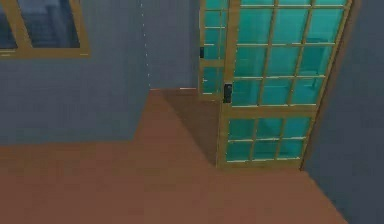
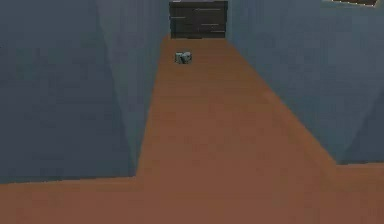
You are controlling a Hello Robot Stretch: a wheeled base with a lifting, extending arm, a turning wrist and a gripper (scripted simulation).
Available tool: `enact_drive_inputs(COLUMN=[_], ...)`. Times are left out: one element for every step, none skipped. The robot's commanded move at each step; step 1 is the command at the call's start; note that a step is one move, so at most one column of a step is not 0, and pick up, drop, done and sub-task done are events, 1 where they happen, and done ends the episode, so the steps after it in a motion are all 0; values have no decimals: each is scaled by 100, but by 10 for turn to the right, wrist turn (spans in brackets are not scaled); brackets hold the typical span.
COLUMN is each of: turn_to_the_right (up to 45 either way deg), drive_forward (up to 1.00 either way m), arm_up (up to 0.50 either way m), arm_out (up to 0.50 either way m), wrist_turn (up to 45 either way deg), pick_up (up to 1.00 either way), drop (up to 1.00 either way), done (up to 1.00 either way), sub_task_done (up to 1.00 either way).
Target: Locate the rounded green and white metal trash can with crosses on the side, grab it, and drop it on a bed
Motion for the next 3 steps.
enact_drive_inputs(turn_to_the_right=[0, -60, 0], drive_forward=[100, 0, 10], arm_up=[0, 0, 0], arm_out=[0, 0, 0], wrist_turn=[0, 0, 0], pick_up=[0, 0, 0], drop=[0, 0, 0], done=[0, 0, 0], sub_task_done=[0, 0, 0])
